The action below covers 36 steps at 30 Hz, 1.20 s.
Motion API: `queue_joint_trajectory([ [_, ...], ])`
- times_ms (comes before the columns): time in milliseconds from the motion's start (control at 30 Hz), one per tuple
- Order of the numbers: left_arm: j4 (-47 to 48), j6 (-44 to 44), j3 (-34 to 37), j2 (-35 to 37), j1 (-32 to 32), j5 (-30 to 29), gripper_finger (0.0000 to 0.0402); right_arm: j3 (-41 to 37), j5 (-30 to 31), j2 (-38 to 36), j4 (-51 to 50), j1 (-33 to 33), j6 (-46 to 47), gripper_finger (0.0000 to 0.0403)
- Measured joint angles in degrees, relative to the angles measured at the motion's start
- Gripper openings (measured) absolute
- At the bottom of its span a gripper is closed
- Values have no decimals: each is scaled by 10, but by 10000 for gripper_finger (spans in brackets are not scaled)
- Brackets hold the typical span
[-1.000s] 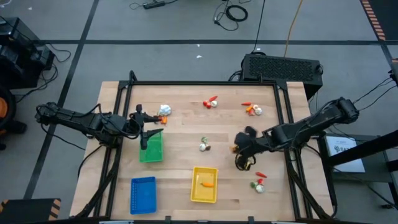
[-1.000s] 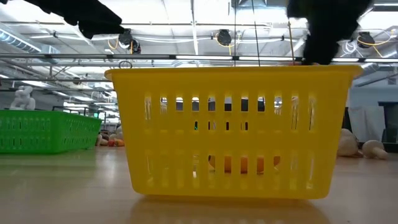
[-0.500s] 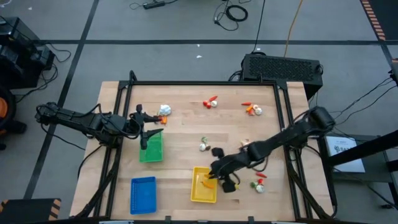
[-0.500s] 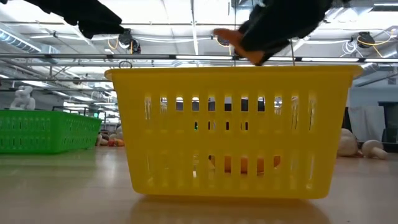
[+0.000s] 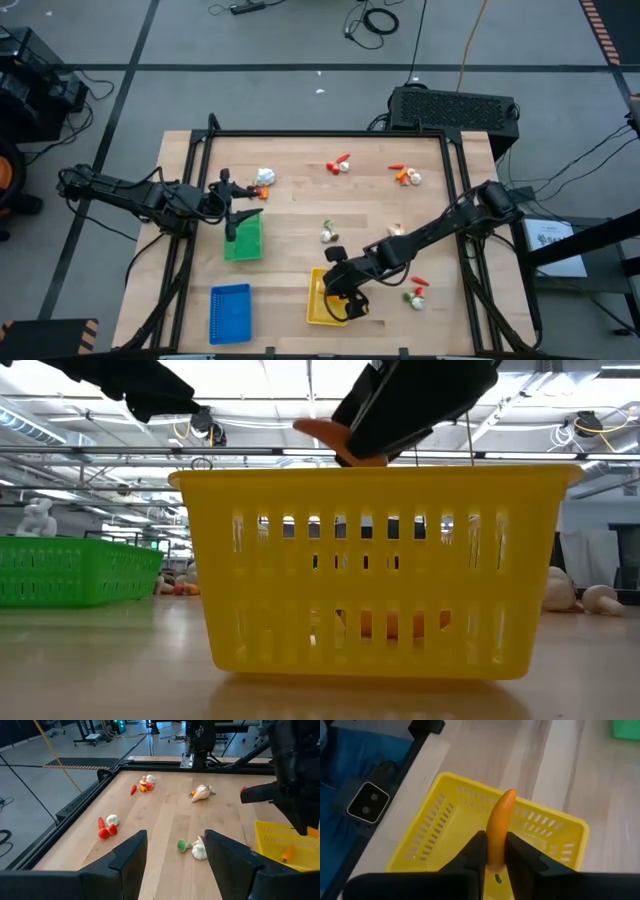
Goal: Sort produce into baskets
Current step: Put the yellow chili pepper into the yellow basket, then put the red chili pepper into the yellow basket
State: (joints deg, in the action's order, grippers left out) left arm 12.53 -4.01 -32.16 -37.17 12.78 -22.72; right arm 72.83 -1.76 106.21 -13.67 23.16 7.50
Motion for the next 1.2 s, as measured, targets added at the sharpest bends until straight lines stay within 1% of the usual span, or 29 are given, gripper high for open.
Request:
queue_joint_trajectory([
  [200, 0, 0, 0, 0, 0, 0, 205, 0, 1, 0, -9, 0, 10, 97],
  [367, 0, 0, 0, 0, 0, 0, 205, 0, 1, -7, -38, 0, 8, 111],
  [533, 0, 0, 0, 0, 0, 0, 205, 0, 2, -55, -60, -14, -1, 111],
  [700, 0, 0, 0, 0, 0, 0, 205, 0, 7, -134, -134, -50, -23, 111],
  [767, 0, 0, 0, 0, 0, 0, 205, 0, 32, -164, -185, -72, -23, 111],
  [833, 0, 0, 0, 0, 0, 0, 205, 0, 71, -187, -242, -101, -26, 111],
  [933, -1, -1, 0, 0, 0, 0, 205, 0, 116, -207, -315, -161, -24, 111],
  [1100, 0, -1, 0, 0, 0, 0, 205, -1, 121, -207, -380, -274, -48, 114],
  [1200, 0, -1, 0, 0, 0, 0, 205, -2, 112, -198, -414, -347, -65, 126],
])
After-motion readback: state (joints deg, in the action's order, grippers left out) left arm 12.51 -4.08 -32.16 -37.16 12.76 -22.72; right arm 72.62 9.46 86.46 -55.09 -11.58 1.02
